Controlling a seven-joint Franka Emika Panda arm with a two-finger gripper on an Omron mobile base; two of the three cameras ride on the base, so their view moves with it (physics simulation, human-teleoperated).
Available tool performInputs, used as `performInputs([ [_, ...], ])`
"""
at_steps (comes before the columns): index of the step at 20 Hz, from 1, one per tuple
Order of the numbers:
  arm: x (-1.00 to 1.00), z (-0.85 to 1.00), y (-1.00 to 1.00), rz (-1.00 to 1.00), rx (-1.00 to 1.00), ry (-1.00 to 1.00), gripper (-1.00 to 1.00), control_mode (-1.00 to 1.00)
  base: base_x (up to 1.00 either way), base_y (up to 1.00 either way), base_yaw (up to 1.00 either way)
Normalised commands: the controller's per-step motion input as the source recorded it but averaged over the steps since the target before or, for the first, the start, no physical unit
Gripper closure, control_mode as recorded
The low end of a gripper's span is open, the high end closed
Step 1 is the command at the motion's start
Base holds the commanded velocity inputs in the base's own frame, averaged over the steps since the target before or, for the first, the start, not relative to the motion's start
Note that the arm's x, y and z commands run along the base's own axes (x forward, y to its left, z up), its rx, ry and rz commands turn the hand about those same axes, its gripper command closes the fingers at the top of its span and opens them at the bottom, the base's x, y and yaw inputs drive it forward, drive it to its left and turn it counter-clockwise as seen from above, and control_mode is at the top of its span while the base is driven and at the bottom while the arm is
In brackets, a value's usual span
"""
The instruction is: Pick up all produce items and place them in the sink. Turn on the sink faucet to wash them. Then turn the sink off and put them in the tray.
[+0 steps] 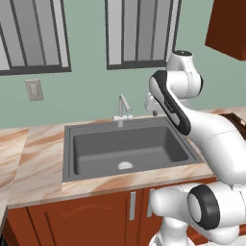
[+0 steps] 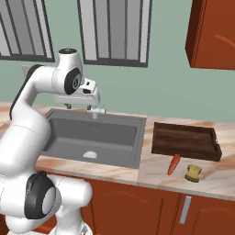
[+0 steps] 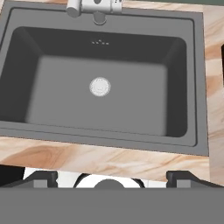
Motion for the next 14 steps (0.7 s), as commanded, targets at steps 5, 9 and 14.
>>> performInputs([
  [5,0.00,0.00,0.00,0.00,0.00,0.00,-1.00,-1.00,0.00,0.00,0.00],
  [9,0.00,0.00,0.00,0.00,0.00,0.00,-1.00,-1.00,0.00,0.00,0.00],
  [14,0.00,0.00,0.00,0.00,0.00,0.00,-1.00,1.00,0.00,-0.19,0.00],
])
